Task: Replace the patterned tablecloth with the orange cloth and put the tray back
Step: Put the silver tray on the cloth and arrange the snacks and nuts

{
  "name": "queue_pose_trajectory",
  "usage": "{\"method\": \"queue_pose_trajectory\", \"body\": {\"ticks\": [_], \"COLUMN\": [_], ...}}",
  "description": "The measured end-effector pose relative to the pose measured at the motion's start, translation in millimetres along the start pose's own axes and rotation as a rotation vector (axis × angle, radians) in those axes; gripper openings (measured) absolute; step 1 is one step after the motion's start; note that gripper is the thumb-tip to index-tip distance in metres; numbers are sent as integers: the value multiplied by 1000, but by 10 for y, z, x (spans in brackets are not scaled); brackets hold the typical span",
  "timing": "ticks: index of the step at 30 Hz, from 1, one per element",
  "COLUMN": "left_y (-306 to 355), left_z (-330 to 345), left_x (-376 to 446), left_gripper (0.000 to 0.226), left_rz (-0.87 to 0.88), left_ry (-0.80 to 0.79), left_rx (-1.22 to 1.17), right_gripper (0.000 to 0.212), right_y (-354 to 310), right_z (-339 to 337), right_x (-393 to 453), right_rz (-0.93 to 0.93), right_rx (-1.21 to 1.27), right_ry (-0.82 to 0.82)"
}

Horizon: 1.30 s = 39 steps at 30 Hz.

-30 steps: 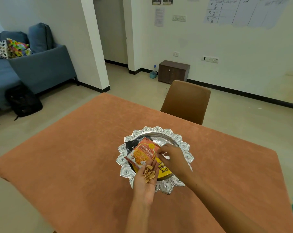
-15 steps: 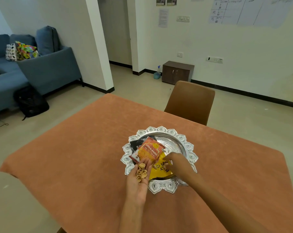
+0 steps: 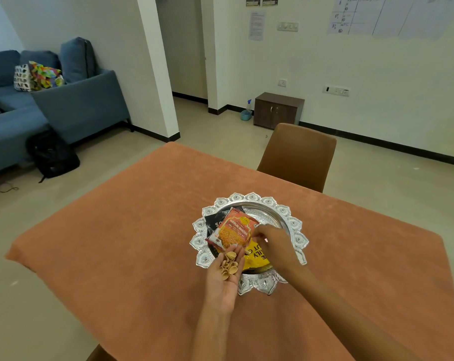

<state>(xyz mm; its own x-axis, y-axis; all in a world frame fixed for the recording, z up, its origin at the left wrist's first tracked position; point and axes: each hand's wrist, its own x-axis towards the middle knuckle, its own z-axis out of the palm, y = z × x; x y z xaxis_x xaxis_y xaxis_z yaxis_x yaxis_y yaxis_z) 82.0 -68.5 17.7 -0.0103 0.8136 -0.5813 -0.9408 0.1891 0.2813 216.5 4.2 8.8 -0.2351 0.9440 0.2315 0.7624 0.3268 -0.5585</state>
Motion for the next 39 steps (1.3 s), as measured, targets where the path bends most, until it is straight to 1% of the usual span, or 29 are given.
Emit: {"method": "queue_pose_trajectory", "body": {"ticks": [2, 3, 5, 7, 10, 12, 14, 16, 19, 22, 24, 26, 27, 28, 30, 32, 34, 37, 39], "left_y": [-38, -47, -24, 35, 96, 86, 71, 68, 73, 83, 82, 63, 49, 36, -1, -43, -77, -104, -107], "left_z": [60, 75, 76, 48, -25, -57, -58, -48, -55, -75, -84, -88, -82, -67, -16, 51, 97, 140, 148], "left_x": [10, 15, 26, 25, 43, 47, 35, 30, 32, 38, 36, 36, 33, 32, 39, 35, 37, 27, 32], "left_gripper": [34, 33, 34, 35, 35, 35, 36, 40, 55, 57, 58, 57, 57, 55, 45, 34, 29, 23, 23], "left_rz": [3, 6, 9, 4, -2, -4, -4, -10, -6, -9, -7, -3, -4, -8, -11, -1, 4, -9, -18], "left_ry": [6, 9, 7, -7, -24, -26, -26, -26, -42, -52, -45, -39, -34, -27, -7, 13, 18, 7, 14], "left_rx": [10, 0, -23, -34, -48, -65, -70, -70, -74, -68, -58, -49, -45, -42, -12, 31, 35, -8, -31], "right_gripper": [9, 10, 13, 18, 26, 34, 36, 31, 19, 16, 13, 5, 4, 9, 11, 8, 8, 13, 13], "right_y": [-94, -88, -2, 83, 99, 67, 37, 4, -25, 5, 60, 125, 145, 140, 30, -145, -300, -379, -339], "right_z": [25, 38, 33, 17, 48, 107, 186, 265, 338, 366, 333, 257, 208, 151, 11, -118, -205, -228, -198], "right_x": [-69, -85, -79, -64, -67, -82, -70, -39, 10, 44, 57, 77, 85, 95, 99, 54, -43, -183, -216], "right_rz": [-70, -68, 15, 89, 91, 100, 109, 93, 93, 98, 137, 180, 185, 184, 144, 54, -12, -56, -36], "right_rx": [9, 3, 1, -39, -121, -163, -188, -182, -189, -224, -203, -160, -106, -26, 169, 296, 321, 266, 276], "right_ry": [9, 13, -2, -63, -179, -215, -245, -257, -247, -215, -186, -155, -132, -106, -66, -67, -113, -172, -122]}}
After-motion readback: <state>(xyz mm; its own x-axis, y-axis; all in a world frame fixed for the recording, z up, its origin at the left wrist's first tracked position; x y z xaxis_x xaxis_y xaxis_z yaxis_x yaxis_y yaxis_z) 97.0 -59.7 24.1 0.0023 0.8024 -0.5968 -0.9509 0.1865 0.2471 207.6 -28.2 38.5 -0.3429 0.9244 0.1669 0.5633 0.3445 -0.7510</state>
